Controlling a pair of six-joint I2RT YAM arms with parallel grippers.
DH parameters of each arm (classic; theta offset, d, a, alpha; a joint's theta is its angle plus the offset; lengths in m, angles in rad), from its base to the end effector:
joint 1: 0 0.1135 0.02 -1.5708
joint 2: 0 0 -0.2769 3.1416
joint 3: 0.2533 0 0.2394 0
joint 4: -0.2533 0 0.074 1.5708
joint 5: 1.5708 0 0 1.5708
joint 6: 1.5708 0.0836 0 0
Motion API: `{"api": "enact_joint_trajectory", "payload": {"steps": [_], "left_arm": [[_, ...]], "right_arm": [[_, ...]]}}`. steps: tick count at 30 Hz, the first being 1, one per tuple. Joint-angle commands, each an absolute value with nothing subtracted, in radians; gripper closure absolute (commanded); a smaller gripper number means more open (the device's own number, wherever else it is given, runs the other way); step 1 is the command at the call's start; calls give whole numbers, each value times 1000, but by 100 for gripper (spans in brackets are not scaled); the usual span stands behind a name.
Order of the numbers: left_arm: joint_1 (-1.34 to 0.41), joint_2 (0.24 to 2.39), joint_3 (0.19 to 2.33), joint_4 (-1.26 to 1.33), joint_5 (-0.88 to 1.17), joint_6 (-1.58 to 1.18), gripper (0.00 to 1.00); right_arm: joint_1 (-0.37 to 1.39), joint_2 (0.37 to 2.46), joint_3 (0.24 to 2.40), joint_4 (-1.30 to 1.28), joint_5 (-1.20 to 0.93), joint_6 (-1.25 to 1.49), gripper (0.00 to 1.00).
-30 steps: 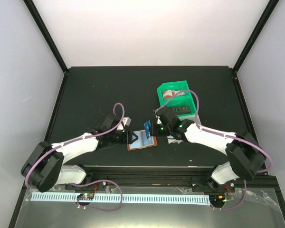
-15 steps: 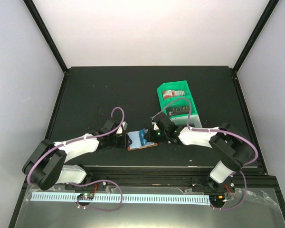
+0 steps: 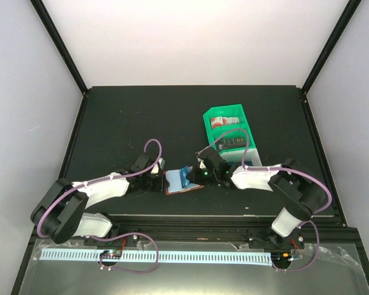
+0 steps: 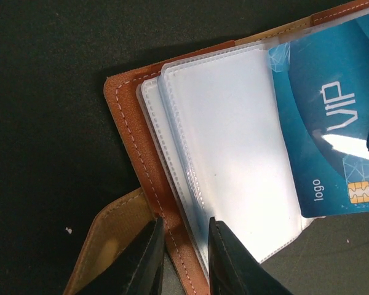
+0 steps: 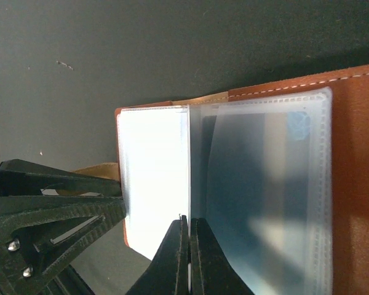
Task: Put the credit cards into the card holder
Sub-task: Insert the credit card into the card holder.
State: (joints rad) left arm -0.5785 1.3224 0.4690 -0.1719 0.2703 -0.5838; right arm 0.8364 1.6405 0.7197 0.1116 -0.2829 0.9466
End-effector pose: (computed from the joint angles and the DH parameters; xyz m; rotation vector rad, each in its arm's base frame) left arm 0.1801 -0.1443 0.1146 0.0969 2.7389 -0.7318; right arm 0.2064 0.2634 0.1299 -0.0049 2.6758 1.0711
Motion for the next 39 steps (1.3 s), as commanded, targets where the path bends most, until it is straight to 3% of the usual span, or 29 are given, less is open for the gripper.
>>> {"api": "enact_joint_trajectory", "payload": {"steps": [1, 7, 28, 39], "left_arm": [[-586, 1333, 464, -191, 269, -585, 78], [-586, 1329, 462, -180, 272, -587, 78], [-587, 1371, 465, -147, 295, -584, 78], [-586, 1366, 467, -156, 254, -593, 79]], "right_arm": [[845, 1643, 676, 161, -224, 1004, 99], [845, 1613, 624, 193, -176, 1047, 99], [860, 1766, 641, 367, -345, 1097, 99], [860, 1691, 633, 188, -244, 1072, 99]]}}
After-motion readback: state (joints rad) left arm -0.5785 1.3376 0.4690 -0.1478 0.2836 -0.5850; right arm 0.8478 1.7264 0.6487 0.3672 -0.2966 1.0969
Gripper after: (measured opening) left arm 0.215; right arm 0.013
